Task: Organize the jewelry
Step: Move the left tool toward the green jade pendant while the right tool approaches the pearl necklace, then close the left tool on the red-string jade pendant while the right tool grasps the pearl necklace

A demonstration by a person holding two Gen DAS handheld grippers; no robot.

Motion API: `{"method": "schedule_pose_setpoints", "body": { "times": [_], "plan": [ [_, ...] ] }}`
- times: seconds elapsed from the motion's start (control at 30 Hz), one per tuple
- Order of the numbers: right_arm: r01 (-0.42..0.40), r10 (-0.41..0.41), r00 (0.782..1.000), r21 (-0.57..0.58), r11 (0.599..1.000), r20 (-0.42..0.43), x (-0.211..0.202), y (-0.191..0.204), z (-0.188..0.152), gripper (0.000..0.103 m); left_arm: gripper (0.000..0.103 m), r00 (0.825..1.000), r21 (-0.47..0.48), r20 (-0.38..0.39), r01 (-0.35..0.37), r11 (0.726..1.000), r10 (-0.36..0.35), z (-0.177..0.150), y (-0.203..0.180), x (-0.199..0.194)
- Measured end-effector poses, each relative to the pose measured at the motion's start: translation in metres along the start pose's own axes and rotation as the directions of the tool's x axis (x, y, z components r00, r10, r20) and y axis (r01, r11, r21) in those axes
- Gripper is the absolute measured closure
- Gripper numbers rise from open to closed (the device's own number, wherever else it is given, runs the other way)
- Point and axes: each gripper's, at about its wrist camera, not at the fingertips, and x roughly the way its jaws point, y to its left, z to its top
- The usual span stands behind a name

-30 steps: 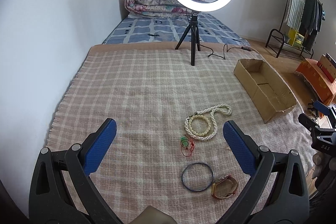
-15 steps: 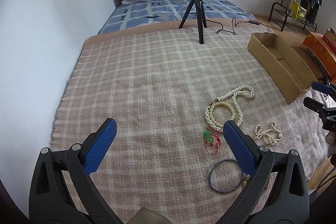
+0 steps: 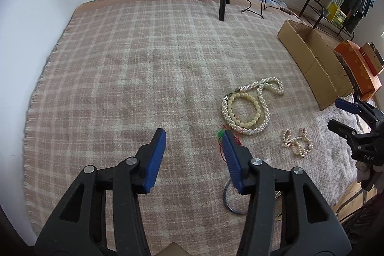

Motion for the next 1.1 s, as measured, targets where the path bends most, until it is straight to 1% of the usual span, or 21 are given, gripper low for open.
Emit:
{"method": "schedule_pose_setpoints", "body": {
  "times": [0.07, 0.1, 0.27, 0.3, 0.37, 0.47, 0.53, 0.67, 0.73, 0.87, 0.93, 1.1],
  "plan": [
    [-0.029, 0.029, 0.999, -0.028, 0.999, -0.018, 0.003, 0.006, -0.001, 0.033, 0.053, 1.000, 0.001, -0.007, 0.013, 1.000, -0.013, 0.000, -0.003, 0.002],
    [-0.042, 0.041, 0.999, -0.045, 0.998, -0.029, 0.006, 0.010, -0.002, 0.037, 0.053, 1.000, 0.003, -0.013, 0.019, 1.000, -0.019, 0.000, -0.004, 0.004],
    [-0.091, 0.074, 0.991, -0.150, 0.985, -0.115, 0.024, 0.033, -0.014, 0.051, 0.053, 0.996, -0.012, -0.057, 0.065, 0.998, -0.066, -0.006, -0.008, 0.015],
    [-0.104, 0.084, 0.988, -0.154, 0.983, -0.130, 0.028, 0.036, -0.016, 0.055, 0.053, 0.995, -0.015, -0.066, 0.074, 0.997, -0.075, -0.008, -0.009, 0.017],
    [-0.130, 0.105, 0.981, -0.153, 0.980, -0.161, 0.036, 0.040, -0.018, 0.058, 0.053, 0.993, -0.019, -0.081, 0.090, 0.996, -0.091, -0.009, -0.010, 0.020],
    [-0.155, 0.126, 0.972, -0.141, 0.978, -0.196, 0.047, 0.041, -0.019, 0.065, 0.053, 0.991, -0.020, -0.087, 0.099, 0.995, -0.101, -0.009, -0.011, 0.023],
    [-0.172, 0.143, 0.968, -0.128, 0.977, -0.206, 0.052, 0.041, -0.018, 0.066, 0.053, 0.990, -0.023, -0.089, 0.106, 0.994, -0.108, -0.009, -0.011, 0.024],
    [-0.158, 0.125, 0.965, -0.129, 0.979, -0.229, 0.059, 0.043, -0.018, 0.067, 0.053, 0.985, -0.025, -0.114, 0.125, 0.992, -0.127, -0.013, -0.013, 0.032],
    [-0.168, 0.134, 0.962, -0.129, 0.977, -0.239, 0.061, 0.045, -0.019, 0.068, 0.053, 0.983, -0.025, -0.127, 0.128, 0.991, -0.131, -0.014, -0.015, 0.039],
    [-0.144, 0.101, 0.964, -0.161, 0.976, -0.247, 0.065, 0.051, -0.019, 0.068, 0.053, 0.975, -0.054, -0.158, 0.150, 0.987, -0.156, -0.014, -0.017, 0.053],
    [-0.138, 0.095, 0.965, -0.164, 0.977, -0.246, 0.067, 0.051, -0.018, 0.067, 0.053, 0.973, -0.061, -0.169, 0.146, 0.987, -0.154, -0.012, -0.018, 0.060],
    [-0.127, 0.084, 0.966, -0.166, 0.978, -0.243, 0.070, 0.051, -0.016, 0.068, 0.053, 0.974, -0.045, -0.191, 0.115, 0.992, -0.122, -0.011, -0.025, 0.076]
  ]
}}
